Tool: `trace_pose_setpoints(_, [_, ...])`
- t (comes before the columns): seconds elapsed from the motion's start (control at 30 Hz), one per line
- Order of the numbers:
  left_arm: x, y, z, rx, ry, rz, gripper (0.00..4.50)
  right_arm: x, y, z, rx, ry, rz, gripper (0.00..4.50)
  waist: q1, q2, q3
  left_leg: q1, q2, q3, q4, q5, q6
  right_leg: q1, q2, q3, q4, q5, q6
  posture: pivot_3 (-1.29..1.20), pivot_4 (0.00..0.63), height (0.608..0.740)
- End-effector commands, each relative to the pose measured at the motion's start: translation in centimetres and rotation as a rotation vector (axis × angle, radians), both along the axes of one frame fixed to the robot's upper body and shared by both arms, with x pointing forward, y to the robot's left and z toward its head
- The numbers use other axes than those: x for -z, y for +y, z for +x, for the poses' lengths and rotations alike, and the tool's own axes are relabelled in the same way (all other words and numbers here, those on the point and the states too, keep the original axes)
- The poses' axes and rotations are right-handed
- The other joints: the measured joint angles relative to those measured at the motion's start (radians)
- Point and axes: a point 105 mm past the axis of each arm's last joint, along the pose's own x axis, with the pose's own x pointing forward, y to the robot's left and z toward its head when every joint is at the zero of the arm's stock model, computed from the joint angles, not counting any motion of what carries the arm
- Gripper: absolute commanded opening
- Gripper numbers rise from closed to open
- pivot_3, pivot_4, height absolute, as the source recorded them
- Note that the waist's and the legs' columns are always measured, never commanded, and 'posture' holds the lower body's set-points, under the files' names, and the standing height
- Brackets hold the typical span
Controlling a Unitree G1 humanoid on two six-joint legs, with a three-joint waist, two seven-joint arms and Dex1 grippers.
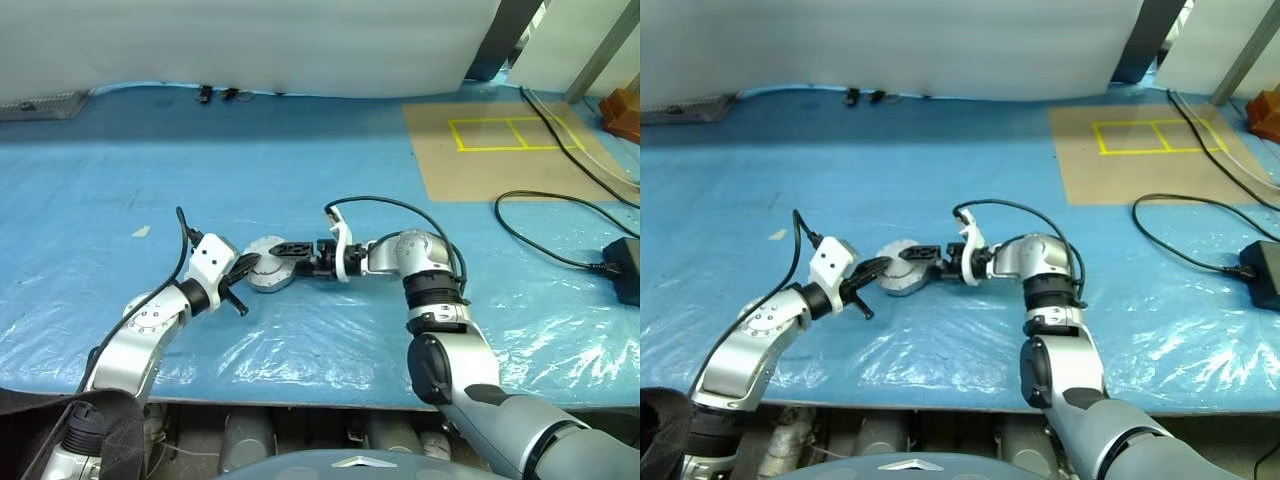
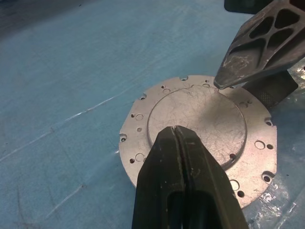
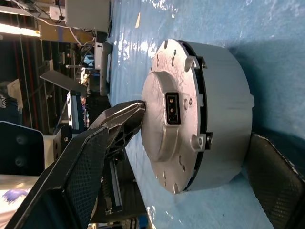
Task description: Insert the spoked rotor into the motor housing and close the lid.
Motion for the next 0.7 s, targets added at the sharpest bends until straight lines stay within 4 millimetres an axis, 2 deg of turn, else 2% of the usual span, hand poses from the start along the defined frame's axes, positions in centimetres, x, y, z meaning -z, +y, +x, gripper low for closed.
trace_pose_setpoints(0.03, [2.7, 1.0, -0.5, -0.031, 0.104, 0.039, 0.00, -2.4, 1.1, -0.1, -0.031, -0.049, 0.117, 4.29, 0.000, 0.000, 0.000, 0.000, 0.000, 0.000, 0.000, 0.000, 0.000, 0.000, 0.000, 0.000, 0.000, 0.000, 0.000, 0.00, 0.150, 0.740])
trace_pose_setpoints(0.1, [2.6, 1.1, -0.4, -0.032, 0.103, 0.041, 0.00, -2.5, 1.1, 0.0, -0.024, -0.054, 0.124, 3.82, 0.000, 0.000, 0.000, 0.000, 0.000, 0.000, 0.000, 0.000, 0.000, 0.000, 0.000, 0.000, 0.000, 0.000, 0.000, 0.00, 0.150, 0.740])
trace_pose_setpoints(0.23, [2.6, 1.3, -0.4, -0.031, 0.102, 0.045, 0.00, -2.5, 1.3, 0.0, -0.019, -0.061, 0.127, 2.46, 0.002, 0.000, 0.000, 0.000, 0.000, 0.000, 0.000, 0.000, 0.000, 0.000, 0.000, 0.000, 0.000, 0.000, 0.000, 0.00, 0.150, 0.740])
trace_pose_setpoints(0.33, [2.7, 1.3, -0.6, -0.028, 0.108, 0.050, 0.00, -1.8, 1.2, 0.0, -0.008, -0.058, 0.095, 1.38, 0.003, 0.000, 0.000, 0.000, 0.000, 0.000, 0.000, 0.000, 0.000, 0.000, 0.000, 0.000, 0.000, 0.000, 0.000, 0.00, 0.150, 0.740])
trace_pose_setpoints(0.37, [2.7, 1.4, -0.6, -0.029, 0.108, 0.051, 0.00, -1.3, 1.2, 0.0, -0.001, -0.058, 0.068, 1.17, 0.002, 0.000, 0.000, 0.000, 0.000, 0.000, 0.000, 0.000, 0.000, 0.000, 0.000, 0.000, 0.000, 0.000, 0.000, 0.00, 0.150, 0.740])
trace_pose_setpoints(0.47, [2.0, 1.9, -0.2, -0.049, 0.082, 0.048, 0.00, -0.7, 1.3, -0.1, -0.005, -0.063, 0.041, 1.08, 0.001, 0.000, 0.000, 0.000, 0.000, 0.000, 0.000, 0.000, 0.000, 0.000, 0.000, 0.000, 0.000, 0.000, 0.000, 0.00, 0.150, 0.740])
trace_pose_setpoints(0.7, [-0.8, 2.9, 1.5, -0.155, -0.064, -0.004, 0.00, 0.6, 0.6, 0.2, 0.016, -0.063, -0.028, 1.08, -0.001, 0.000, 0.000, 0.000, 0.000, 0.000, 0.000, 0.000, 0.000, 0.001, 0.000, 0.000, 0.001, -0.002, 0.004, 0.00, 0.150, 0.740])
